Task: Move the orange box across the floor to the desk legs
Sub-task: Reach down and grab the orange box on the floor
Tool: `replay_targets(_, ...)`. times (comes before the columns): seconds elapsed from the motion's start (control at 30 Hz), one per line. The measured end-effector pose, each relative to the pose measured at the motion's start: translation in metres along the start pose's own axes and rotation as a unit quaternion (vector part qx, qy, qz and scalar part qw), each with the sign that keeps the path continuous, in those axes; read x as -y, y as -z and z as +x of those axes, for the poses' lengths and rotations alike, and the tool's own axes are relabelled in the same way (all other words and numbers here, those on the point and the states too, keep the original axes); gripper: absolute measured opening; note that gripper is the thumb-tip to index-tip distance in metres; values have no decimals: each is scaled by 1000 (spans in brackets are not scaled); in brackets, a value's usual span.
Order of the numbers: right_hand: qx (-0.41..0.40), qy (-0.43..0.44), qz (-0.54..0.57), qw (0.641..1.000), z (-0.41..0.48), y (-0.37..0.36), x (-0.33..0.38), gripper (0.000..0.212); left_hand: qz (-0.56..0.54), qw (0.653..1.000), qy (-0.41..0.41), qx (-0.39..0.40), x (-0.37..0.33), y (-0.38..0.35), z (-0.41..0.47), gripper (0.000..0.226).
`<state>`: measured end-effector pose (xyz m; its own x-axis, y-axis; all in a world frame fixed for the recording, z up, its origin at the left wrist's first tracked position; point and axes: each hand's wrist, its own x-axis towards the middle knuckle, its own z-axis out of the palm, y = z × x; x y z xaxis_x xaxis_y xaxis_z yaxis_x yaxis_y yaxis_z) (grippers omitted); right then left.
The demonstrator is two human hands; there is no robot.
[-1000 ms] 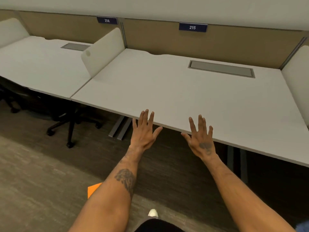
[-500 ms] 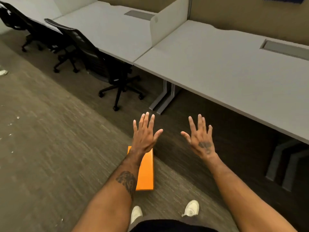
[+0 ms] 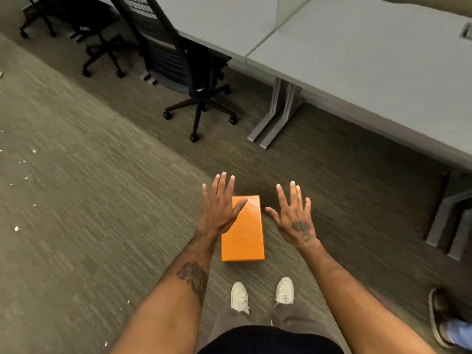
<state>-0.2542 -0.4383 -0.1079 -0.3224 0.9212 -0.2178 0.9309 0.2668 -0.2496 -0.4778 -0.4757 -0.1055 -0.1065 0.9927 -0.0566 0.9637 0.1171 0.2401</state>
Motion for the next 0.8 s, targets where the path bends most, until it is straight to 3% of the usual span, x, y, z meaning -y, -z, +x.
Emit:
replay_targets(0.4, 48, 18, 21, 998, 28, -94, -2, 75, -28, 997, 47, 52, 41, -88, -13, 79)
replay_targets(0.8, 111, -13, 106, 988, 103, -302, -45, 78, -79, 986, 91, 115, 107, -297, 0, 79)
